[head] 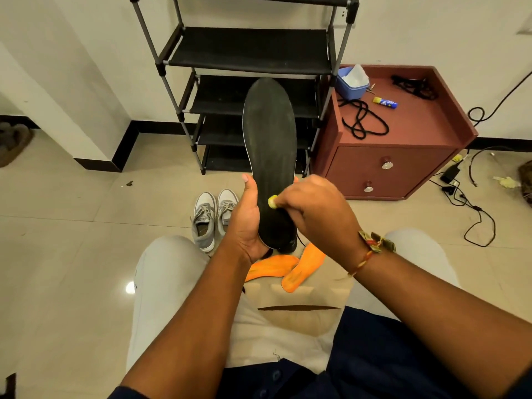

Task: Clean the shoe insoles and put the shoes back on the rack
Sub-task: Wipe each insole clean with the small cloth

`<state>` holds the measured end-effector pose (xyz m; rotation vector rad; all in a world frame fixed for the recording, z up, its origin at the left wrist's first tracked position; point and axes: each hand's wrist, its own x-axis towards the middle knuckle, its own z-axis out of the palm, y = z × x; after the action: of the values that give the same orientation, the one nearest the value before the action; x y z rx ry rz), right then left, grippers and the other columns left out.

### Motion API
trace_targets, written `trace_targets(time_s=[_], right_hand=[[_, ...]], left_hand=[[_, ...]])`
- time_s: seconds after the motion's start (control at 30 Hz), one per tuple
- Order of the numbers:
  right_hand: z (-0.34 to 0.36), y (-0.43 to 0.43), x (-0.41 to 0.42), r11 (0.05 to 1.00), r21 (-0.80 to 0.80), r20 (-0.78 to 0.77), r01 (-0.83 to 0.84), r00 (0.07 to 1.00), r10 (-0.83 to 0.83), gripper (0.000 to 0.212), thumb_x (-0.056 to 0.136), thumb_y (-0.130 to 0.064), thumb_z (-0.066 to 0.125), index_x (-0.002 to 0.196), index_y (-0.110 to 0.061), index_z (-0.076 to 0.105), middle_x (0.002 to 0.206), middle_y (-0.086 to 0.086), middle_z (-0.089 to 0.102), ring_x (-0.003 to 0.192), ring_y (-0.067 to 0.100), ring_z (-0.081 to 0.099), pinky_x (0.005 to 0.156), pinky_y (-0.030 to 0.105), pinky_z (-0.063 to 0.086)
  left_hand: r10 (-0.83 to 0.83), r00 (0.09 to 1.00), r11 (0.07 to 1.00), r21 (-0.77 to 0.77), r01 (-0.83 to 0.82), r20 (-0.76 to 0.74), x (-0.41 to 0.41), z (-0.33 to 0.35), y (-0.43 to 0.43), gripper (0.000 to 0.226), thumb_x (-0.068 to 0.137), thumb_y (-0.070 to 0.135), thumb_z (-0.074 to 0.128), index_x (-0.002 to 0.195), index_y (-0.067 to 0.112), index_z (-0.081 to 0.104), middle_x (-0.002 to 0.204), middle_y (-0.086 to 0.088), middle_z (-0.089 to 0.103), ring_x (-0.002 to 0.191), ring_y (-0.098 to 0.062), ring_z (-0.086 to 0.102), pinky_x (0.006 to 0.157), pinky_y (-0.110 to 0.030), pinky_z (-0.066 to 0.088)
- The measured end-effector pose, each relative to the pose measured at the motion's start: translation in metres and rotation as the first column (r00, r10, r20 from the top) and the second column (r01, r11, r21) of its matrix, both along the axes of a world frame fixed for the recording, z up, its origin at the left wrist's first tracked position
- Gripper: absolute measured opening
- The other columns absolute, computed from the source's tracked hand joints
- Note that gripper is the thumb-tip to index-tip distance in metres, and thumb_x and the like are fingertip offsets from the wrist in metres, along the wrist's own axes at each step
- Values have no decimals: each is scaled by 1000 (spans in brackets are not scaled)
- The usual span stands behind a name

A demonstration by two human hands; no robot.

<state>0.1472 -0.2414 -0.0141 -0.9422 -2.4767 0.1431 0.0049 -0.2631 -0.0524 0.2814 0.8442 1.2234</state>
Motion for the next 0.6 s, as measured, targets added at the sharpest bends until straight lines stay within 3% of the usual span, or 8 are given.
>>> trace_targets(time_s=[0.1, 0.17, 0.23, 0.3, 0.37, 0.43, 0.5, 0.6], right_hand=[[8, 17, -3, 994, 90, 26, 61, 998, -63, 5, 83, -14, 71, 85, -11, 74, 83, 6, 71, 79, 30, 64, 73, 48, 52], [11, 28, -3, 988, 114, -13, 106, 994, -105, 5, 83, -13, 72, 86, -12, 75, 83, 5, 72, 80, 29, 64, 75, 46, 52], [13, 40, -2, 977, 97, -110, 188, 978, -177, 9, 88, -15, 66, 89, -15, 75, 85, 2, 72, 82, 26, 63, 78, 42, 51], [14, 54, 0, 953, 18, -198, 301, 936, -292, 9, 90, -20, 66, 93, -18, 75, 88, -2, 72, 85, 21, 63, 77, 37, 50], [14, 65, 3, 909, -217, -317, 355, 855, -410, 8, 90, -24, 68, 94, -24, 75, 89, -11, 71, 86, 10, 64, 76, 32, 53], [14, 71, 7, 816, -515, -453, 263, 724, -519, 5, 91, -24, 71, 94, -26, 73, 90, -12, 71, 85, 4, 64, 75, 27, 55], [15, 71, 9, 682, -728, -538, 65, 562, -628, 5, 91, -21, 71, 95, -20, 71, 93, 1, 72, 83, 10, 65, 72, 29, 55], [17, 62, 10, 445, -864, -503, -236, 369, -782, 16, 93, -16, 68, 107, -8, 68, 83, 3, 72, 74, 12, 66, 62, 29, 53]], left_hand=[[-2, 1000, 1000, 14, 2, -8, 4, 3, -2, 74, 98, 70, 29, 111, 15, 78, 115, -18, 70, 103, -30, 65, 87, -42, 55], [1, 1000, 1000, 18, -1, 28, 4, 5, -3, 73, 99, 70, 31, 119, 13, 72, 110, -18, 67, 92, -25, 63, 69, -34, 54], [-24, 999, 1000, 17, 23, 48, 3, 5, -4, 77, 99, 70, 28, 130, 8, 63, 112, -16, 66, 88, -21, 61, 64, -31, 53], [-59, 997, 998, 29, 58, 49, 4, 4, -6, 81, 99, 70, 24, 136, 7, 59, 119, -13, 66, 89, -19, 62, 65, -30, 53], [-90, 995, 995, 36, 89, 48, 4, 4, -8, 82, 99, 70, 22, 132, 8, 63, 122, -12, 67, 90, -19, 63, 67, -31, 54], [-112, 993, 993, 36, 110, 49, 4, 3, -9, 81, 99, 70, 23, 126, 9, 69, 123, -13, 67, 92, -20, 65, 69, -33, 56], [-125, 992, 992, 39, 124, 16, 4, 1, -8, 76, 100, 66, 26, 132, 9, 64, 129, -16, 66, 96, -24, 68, 73, -37, 60], [-150, 985, 983, 91, 158, -91, 7, 2, -10, 64, 99, 55, 40, 146, 12, 47, 132, -20, 64, 104, -33, 70, 81, -48, 61]])
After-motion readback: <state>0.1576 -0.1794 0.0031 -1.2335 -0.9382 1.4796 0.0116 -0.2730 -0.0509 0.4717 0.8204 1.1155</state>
